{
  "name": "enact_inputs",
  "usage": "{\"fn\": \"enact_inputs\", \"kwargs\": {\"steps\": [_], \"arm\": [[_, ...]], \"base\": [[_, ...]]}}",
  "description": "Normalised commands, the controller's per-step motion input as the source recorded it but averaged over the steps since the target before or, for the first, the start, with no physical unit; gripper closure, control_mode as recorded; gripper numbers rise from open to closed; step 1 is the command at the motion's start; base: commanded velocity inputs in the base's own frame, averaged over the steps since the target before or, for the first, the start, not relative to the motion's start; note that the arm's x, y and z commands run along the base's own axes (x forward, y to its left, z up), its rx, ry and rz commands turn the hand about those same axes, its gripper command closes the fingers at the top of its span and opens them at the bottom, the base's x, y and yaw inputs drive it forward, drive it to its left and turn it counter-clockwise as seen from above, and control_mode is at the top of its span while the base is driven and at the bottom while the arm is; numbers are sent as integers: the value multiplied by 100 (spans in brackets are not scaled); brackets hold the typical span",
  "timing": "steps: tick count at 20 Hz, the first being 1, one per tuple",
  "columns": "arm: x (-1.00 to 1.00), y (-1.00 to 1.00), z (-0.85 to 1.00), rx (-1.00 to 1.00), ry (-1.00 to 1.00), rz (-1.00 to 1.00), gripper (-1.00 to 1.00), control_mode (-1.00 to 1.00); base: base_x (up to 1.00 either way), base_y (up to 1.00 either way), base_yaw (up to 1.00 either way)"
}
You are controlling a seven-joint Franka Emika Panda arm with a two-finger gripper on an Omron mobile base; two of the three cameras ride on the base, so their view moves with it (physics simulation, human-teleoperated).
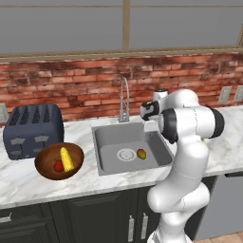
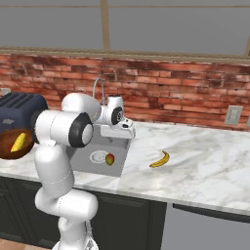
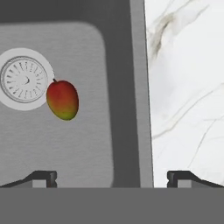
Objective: There is a mixed pile of frozen fruits and vegetables on the counter. Locate all the frozen vegetables and place the items in a bowl on the counter. Take all the frozen fruits and defrost them in a running sink.
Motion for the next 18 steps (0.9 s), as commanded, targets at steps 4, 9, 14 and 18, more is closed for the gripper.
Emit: {"fn": "enact_inputs", "kwargs": {"steps": [4, 9, 14, 18], "arm": [[-45, -31, 9, 1, -5, -1, -100, -100], [-27, -34, 23, 0, -1, -5, -100, -100], [-4, -46, 11, 0, 1, -4, -100, -100], [-10, -47, 7, 3, 1, -3, -100, -100]], "base": [[0, 0, 0], [0, 0, 0], [0, 0, 0], [0, 0, 0]]}}
